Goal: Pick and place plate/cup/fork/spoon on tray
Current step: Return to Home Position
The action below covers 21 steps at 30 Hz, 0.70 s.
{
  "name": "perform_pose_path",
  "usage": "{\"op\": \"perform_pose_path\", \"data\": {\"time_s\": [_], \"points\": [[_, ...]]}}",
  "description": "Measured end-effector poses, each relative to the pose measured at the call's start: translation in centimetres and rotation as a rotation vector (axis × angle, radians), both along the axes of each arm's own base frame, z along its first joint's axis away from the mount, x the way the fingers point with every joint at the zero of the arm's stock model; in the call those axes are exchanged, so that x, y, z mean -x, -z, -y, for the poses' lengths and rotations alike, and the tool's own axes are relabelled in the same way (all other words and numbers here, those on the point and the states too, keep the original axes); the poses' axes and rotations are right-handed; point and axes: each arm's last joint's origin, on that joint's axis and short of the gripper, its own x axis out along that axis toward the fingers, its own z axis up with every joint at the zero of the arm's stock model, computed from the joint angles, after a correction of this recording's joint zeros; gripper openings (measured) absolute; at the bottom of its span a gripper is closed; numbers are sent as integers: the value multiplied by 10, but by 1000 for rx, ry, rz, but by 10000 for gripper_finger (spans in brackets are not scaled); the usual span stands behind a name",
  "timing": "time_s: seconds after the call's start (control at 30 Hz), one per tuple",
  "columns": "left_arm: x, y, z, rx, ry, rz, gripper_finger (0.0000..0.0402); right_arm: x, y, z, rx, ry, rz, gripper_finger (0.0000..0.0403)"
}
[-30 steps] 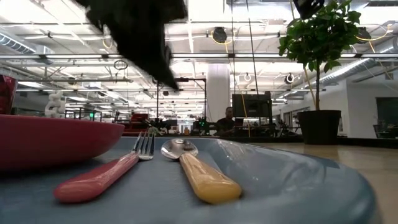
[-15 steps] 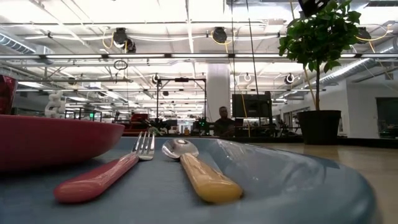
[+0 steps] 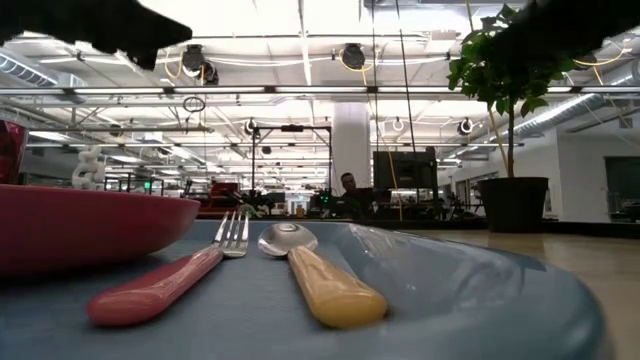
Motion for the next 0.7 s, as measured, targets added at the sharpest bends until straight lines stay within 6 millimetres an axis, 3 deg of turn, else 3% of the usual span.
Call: {"op": "perform_pose_path", "data": {"time_s": [0.27,0.7], "points": [[7,13,-10,13,-35,9,5,31,36,21,-24,-23,110,0],[8,31,-22,-3,-47,-53,5,55,59,45,22,-44,196,0]]}}
